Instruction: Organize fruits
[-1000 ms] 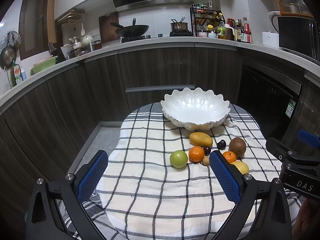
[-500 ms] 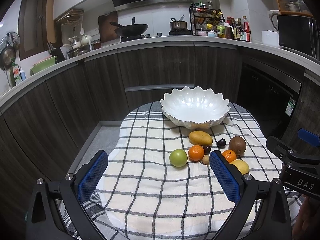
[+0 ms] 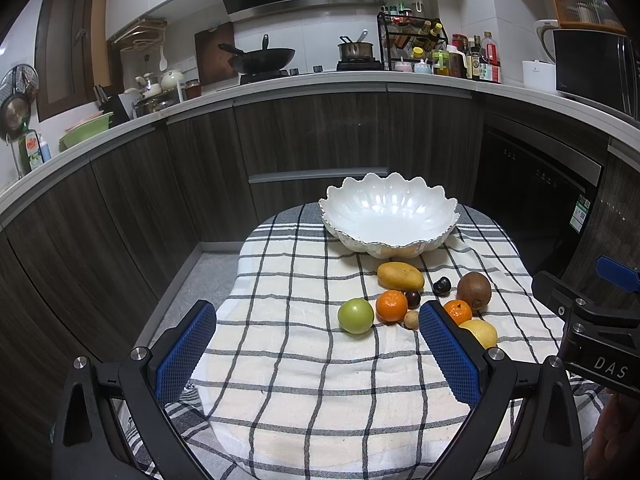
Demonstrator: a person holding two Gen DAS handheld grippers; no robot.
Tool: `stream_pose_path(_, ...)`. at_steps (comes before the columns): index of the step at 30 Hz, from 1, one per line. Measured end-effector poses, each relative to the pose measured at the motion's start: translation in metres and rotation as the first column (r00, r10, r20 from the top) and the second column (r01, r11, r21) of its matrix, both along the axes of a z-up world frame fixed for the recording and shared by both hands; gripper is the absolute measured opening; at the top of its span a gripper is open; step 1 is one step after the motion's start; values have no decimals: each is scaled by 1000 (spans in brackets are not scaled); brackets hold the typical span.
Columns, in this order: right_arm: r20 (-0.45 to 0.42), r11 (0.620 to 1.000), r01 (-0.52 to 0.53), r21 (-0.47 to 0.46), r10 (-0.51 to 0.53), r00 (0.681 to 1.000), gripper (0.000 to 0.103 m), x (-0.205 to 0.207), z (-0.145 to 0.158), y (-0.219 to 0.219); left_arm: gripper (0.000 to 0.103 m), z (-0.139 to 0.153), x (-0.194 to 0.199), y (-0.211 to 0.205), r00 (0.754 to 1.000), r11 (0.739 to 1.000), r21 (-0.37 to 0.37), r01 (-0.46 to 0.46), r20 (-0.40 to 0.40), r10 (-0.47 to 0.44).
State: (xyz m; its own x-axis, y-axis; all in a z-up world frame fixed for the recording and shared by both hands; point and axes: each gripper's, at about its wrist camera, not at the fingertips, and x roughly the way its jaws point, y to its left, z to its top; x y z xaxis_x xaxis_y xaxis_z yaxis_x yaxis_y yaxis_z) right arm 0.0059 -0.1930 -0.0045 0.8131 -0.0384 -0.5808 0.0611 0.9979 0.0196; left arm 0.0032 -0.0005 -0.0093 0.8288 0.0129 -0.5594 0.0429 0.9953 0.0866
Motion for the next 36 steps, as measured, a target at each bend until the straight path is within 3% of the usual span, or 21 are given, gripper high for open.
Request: stream_pose_path(36, -10, 1000, 3, 1, -3, 1000, 103, 0, 1, 1, 103, -3, 4, -2, 1000, 1000, 2, 1, -12, 0)
